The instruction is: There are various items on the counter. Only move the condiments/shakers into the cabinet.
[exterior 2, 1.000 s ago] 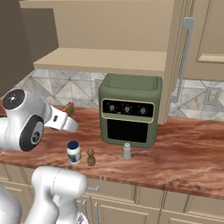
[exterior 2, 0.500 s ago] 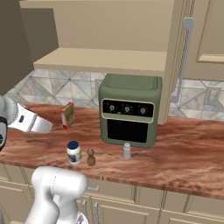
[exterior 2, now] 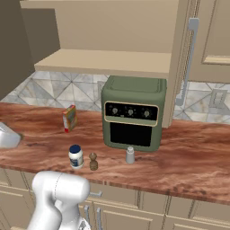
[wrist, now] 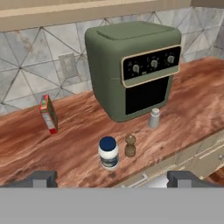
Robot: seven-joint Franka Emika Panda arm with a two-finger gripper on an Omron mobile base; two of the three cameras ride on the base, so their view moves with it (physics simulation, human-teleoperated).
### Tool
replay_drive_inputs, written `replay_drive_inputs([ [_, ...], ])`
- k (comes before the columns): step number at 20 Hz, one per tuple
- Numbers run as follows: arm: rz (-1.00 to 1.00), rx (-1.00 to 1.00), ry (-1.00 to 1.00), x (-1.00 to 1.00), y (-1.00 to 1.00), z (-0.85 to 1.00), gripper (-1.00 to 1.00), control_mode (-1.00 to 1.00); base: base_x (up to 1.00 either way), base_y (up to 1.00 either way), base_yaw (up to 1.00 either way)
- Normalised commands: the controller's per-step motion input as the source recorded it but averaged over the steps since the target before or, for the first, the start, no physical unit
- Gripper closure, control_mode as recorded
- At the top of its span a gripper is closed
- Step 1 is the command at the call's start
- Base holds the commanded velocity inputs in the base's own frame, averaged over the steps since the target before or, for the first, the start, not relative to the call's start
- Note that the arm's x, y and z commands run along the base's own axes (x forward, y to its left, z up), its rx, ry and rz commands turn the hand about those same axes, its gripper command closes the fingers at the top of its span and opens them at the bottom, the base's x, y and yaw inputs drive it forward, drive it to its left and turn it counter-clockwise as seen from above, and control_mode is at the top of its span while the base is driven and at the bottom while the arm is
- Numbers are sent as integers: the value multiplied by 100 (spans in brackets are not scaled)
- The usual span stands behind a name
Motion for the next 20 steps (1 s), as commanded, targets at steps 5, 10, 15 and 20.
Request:
replay_drive_inputs([
  [5, -12, -12, -5, -6, 42, -58, -100, -100, 0, 0, 0],
  [10, -16, -13, -2, 13, 32, -70, -100, -100, 0, 0, 0],
  [15, -19, -3, 0, 41, 7, -61, -100, -100, 0, 0, 0],
  [20, -19, 0, 0, 44, 0, -36, -100, -100, 0, 0, 0],
])
